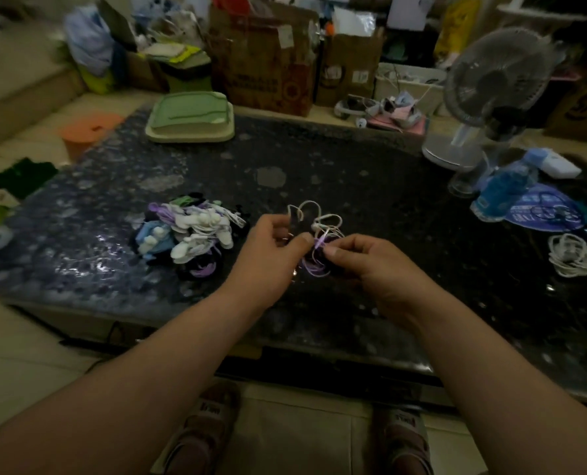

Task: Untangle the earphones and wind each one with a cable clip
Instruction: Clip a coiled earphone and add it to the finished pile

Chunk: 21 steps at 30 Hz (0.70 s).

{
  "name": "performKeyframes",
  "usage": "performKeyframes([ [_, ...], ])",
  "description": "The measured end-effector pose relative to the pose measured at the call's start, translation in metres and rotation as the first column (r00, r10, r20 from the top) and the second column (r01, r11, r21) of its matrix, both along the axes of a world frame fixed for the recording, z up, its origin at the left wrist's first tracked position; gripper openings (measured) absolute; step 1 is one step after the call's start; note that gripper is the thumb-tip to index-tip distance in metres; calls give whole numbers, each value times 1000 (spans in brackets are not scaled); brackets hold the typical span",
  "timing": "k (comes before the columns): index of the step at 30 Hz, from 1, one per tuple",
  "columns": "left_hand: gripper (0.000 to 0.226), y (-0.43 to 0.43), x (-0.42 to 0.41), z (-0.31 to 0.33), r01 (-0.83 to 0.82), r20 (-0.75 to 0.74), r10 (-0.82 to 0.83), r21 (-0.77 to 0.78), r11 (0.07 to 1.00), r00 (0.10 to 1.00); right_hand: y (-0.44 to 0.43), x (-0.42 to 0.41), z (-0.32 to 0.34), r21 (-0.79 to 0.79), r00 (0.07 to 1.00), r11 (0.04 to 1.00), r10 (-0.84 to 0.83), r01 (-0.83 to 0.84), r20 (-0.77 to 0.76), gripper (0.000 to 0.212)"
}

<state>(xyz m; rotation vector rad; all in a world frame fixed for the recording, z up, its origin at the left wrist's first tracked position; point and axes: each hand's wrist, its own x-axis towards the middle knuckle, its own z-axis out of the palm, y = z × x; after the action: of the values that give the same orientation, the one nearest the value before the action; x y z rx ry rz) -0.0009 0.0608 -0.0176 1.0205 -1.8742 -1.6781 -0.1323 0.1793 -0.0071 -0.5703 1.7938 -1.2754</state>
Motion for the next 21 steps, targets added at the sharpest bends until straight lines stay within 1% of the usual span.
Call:
performKeyframes([
  [2, 30, -17, 18, -1, -201, 1, 202, -76, 977, 979, -24, 15, -7, -6, 999, 999, -39, 39, 1, 14],
  [4, 13, -37, 39, 0, -363, -52, 360, -56, 930, 931, -52, 34, -7, -29, 998, 998, -48, 49, 31, 12],
  [6, 8, -59, 59, 3, -450, -103, 446, -11, 893, 889, -84, 51, -7, -48, 999, 998, -34, 35, 19, 14],
  [8, 8, -78, 73, 8, -523, -152, 523, 42, 851, 839, -120, 64, -6, -87, 998, 996, -24, 20, -53, 13],
  [10, 10, -93, 81, 11, -588, -191, 602, 127, 799, 776, -155, 75, -1, -129, 991, 992, -35, 18, -132, 10],
  [11, 10, -101, 83, 10, -609, -198, 632, 168, 775, 749, -172, 80, 3, -136, 985, 991, -31, 8, -171, 6],
  [13, 8, -110, 85, 8, -627, -196, 661, 211, 750, 724, -198, 85, 9, -99, 970, 995, 2, -27, -244, 14],
  [14, 7, -114, 87, 7, -625, -188, 662, 221, 749, 726, -209, 88, 8, -46, 952, 998, 36, -52, -304, 20],
  [15, 10, -116, 87, 5, -613, -173, 651, 227, 757, 739, -216, 90, 4, 41, 918, 997, 80, -70, -388, 25],
  [16, 12, -117, 88, 5, -594, -156, 634, 239, 768, 757, -220, 92, -1, 125, 872, 990, 120, -68, -475, 27],
  [17, 12, -118, 88, 4, -575, -137, 618, 257, 777, 774, -221, 95, -7, 176, 828, 984, 133, -42, -545, 28],
  [18, 9, -119, 88, 3, -553, -130, 601, 278, 786, 789, -219, 96, -12, 175, 805, 984, 115, -14, -583, 28],
  [19, 6, -120, 87, 2, -530, -133, 585, 298, 794, 800, -216, 96, -14, 145, 802, 989, 88, -2, -591, 27],
  [21, 8, -122, 85, 0, -502, -148, 560, 300, 811, 815, -205, 93, -13, 54, 837, 999, 26, 4, -547, 18],
])
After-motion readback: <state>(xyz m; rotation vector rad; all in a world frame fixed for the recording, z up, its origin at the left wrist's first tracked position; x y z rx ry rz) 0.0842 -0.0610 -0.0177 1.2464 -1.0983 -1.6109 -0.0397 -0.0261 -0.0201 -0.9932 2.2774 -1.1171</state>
